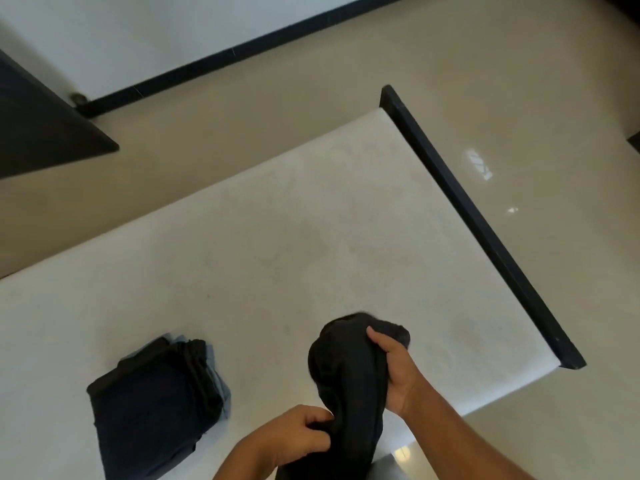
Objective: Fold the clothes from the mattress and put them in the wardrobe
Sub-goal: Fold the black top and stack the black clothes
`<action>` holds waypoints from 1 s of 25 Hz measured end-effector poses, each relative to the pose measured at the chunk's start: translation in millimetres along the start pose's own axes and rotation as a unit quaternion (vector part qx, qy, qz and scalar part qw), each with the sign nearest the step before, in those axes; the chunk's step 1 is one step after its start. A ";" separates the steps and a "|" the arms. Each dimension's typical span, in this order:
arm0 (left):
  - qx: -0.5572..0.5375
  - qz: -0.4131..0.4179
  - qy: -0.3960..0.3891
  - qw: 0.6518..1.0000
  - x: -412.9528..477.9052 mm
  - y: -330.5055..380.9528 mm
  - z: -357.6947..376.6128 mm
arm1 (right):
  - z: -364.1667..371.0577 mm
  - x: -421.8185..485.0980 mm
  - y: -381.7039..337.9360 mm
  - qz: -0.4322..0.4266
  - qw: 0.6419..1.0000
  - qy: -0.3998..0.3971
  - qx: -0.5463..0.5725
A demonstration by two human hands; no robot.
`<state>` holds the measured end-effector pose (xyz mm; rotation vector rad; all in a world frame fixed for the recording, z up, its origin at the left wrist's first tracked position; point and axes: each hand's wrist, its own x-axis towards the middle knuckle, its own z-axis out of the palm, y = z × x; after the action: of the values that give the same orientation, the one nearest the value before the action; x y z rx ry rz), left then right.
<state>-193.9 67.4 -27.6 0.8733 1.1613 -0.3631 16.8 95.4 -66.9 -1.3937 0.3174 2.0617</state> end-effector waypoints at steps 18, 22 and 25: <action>-0.422 0.151 0.233 0.863 -117.1 38.9 -45.5 | 116.5 -135.2 17.9 -0.243 0.503 -0.124 -0.820; -0.484 0.205 0.189 0.829 -144.2 32.5 -33.6 | 111.7 -149.2 33.1 -0.102 0.720 -0.139 -0.673; -0.452 0.257 0.173 0.836 -167.7 35.8 -29.6 | 113.4 -150.2 40.3 -0.061 0.902 -0.074 -0.422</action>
<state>-254.3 82.6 134.9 0.3613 1.1854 0.7845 -55.7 68.7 109.4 -1.6318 -0.8100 2.2723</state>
